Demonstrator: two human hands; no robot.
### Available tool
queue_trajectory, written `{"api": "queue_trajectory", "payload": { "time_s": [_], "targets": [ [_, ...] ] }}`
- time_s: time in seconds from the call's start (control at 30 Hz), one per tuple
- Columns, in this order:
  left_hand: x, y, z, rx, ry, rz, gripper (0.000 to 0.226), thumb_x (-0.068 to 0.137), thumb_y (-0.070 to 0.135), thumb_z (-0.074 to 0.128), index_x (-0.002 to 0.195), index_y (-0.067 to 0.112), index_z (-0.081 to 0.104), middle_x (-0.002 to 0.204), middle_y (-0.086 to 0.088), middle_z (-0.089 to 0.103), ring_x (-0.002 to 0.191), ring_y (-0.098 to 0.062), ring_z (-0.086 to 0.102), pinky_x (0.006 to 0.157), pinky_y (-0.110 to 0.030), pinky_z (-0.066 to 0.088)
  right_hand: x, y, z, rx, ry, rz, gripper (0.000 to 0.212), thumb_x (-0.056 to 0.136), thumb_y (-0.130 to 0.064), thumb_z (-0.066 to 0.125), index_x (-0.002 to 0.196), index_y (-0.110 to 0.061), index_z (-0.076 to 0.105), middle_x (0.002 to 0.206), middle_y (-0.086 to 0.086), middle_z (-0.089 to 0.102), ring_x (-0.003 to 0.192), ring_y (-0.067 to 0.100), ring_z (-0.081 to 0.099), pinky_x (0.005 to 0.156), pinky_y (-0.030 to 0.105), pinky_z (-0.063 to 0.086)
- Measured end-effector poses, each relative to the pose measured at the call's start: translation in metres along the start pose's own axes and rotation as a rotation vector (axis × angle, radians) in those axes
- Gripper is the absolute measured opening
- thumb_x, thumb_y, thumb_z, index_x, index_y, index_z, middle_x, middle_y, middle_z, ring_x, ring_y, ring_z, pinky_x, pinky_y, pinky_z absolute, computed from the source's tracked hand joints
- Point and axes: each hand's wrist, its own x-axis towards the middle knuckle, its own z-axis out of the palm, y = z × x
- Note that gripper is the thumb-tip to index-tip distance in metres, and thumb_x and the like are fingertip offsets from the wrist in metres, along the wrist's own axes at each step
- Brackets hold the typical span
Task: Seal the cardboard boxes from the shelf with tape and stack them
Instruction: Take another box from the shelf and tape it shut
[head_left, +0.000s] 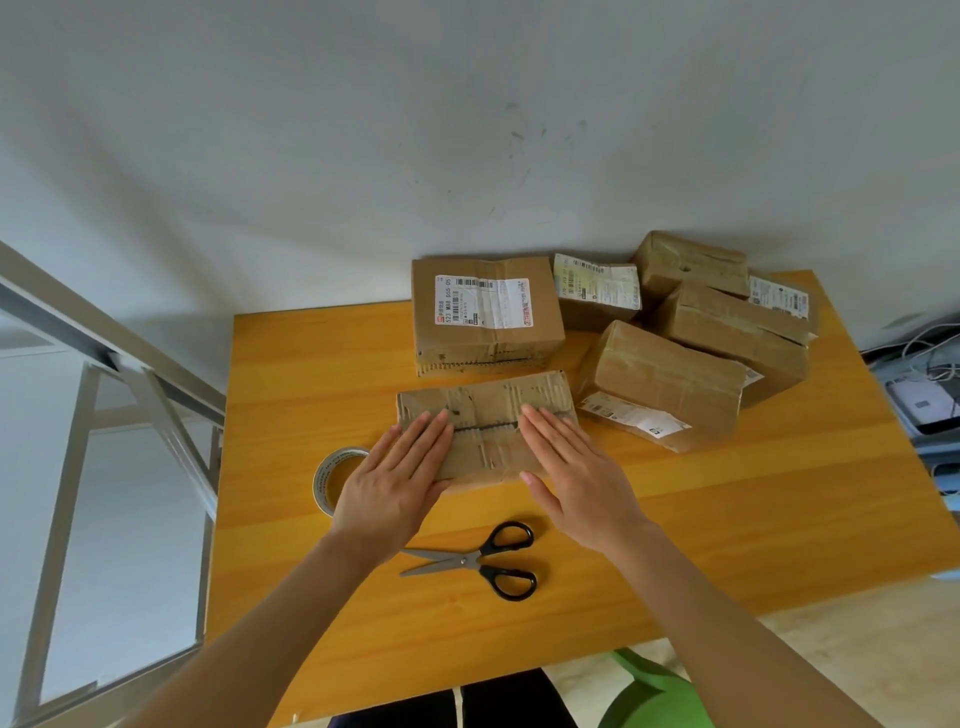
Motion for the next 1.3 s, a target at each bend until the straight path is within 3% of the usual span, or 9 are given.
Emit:
{"api": "queue_trajectory", "payload": {
  "time_s": [0.2,0.37,0.47,0.57,0.67,0.8,0.97,1.13,1.3],
  "targets": [
    [-0.004,0.011,-0.005,-0.106,-0.068,-0.177,0.063,0.1,0.043,0.025,0.148,0.004,0.024,0.157,-0.01,0.018,0.146,-0.023,0.016,0.117,-0.038,0.015,-0.001,-0.008,0.0,-0.007,0.012,0.069,0.068,0.102,-0.049,0.028,0.153,-0.004,0.021,0.161,0.01,0.015,0.15,0.018,0.013,0.121,0.036,0.018],
    [-0.022,-0.004,-0.011,-0.192,-0.058,-0.259,0.067,0.1,0.047,0.026,0.152,0.007,0.013,0.16,-0.007,0.01,0.147,-0.02,0.008,0.119,-0.035,0.009,0.023,-0.036,0.0,0.042,0.076,-0.047,0.073,0.1,-0.053,0.032,0.155,-0.008,0.015,0.163,0.008,0.008,0.151,0.02,0.006,0.122,0.042,0.015],
    [-0.018,-0.006,-0.01,-0.233,-0.103,-0.22,0.076,0.096,0.057,0.031,0.153,0.011,0.007,0.16,-0.003,0.004,0.148,-0.016,0.002,0.12,-0.033,0.009,0.048,-0.057,-0.002,0.09,0.038,-0.055,0.092,0.09,-0.068,0.04,0.156,-0.011,0.011,0.164,0.006,0.003,0.151,0.022,0.003,0.122,0.044,0.009],
    [-0.013,-0.009,-0.005,-0.3,-0.165,-0.227,0.082,0.094,0.051,0.044,0.151,0.018,-0.006,0.159,0.005,-0.01,0.146,-0.01,-0.008,0.119,-0.036,0.019,0.064,-0.06,-0.001,0.093,-0.084,-0.027,0.12,0.074,-0.081,0.051,0.155,-0.014,-0.006,0.163,0.002,-0.012,0.15,0.021,-0.01,0.122,0.045,-0.001],
    [-0.003,-0.014,-0.009,-0.319,-0.191,-0.248,0.097,0.085,0.057,0.056,0.151,0.024,-0.008,0.159,0.004,-0.012,0.147,-0.019,0.0,0.116,-0.038,0.022,0.073,-0.045,-0.004,-0.008,-0.222,-0.046,0.137,0.063,-0.084,0.059,0.152,-0.015,-0.02,0.16,0.0,-0.024,0.147,0.019,-0.023,0.12,0.042,-0.012],
    [0.03,-0.02,-0.016,-0.251,-0.243,-0.198,0.112,0.073,0.065,0.063,0.152,0.019,-0.002,0.159,-0.006,-0.007,0.145,-0.023,-0.005,0.116,-0.04,0.009,0.08,-0.035,-0.007,-0.092,-0.254,-0.059,0.132,0.069,-0.079,0.061,0.153,-0.011,-0.014,0.163,0.003,-0.012,0.15,0.021,-0.012,0.121,0.046,-0.008],
    [0.041,-0.02,-0.013,-0.106,-0.325,-0.123,0.108,0.079,0.067,0.055,0.151,0.011,-0.003,0.155,-0.012,0.007,0.143,-0.028,0.003,0.117,-0.04,0.016,0.075,-0.041,-0.005,-0.146,-0.213,-0.054,0.124,0.075,-0.074,0.057,0.153,-0.007,-0.012,0.159,0.01,0.007,0.149,0.026,0.003,0.121,0.05,0.002],
    [0.034,-0.016,-0.01,-0.011,-0.303,-0.088,0.102,0.081,0.071,0.031,0.151,0.003,0.001,0.154,-0.022,0.014,0.144,-0.036,0.011,0.117,-0.042,0.015,0.072,-0.044,-0.001,-0.148,-0.21,-0.046,0.121,0.079,-0.069,0.06,0.152,-0.008,-0.015,0.159,0.01,0.006,0.149,0.025,0.002,0.121,0.051,0.001],
    [0.034,-0.015,-0.01,0.018,-0.276,-0.059,0.098,0.084,0.069,0.029,0.15,-0.001,0.012,0.15,-0.025,0.025,0.141,-0.039,0.022,0.115,-0.044,0.022,0.07,-0.045,-0.001,-0.151,-0.221,-0.044,0.118,0.081,-0.067,0.058,0.153,-0.008,-0.014,0.16,0.01,0.005,0.149,0.025,0.001,0.121,0.051,0.0]
  ]
}}
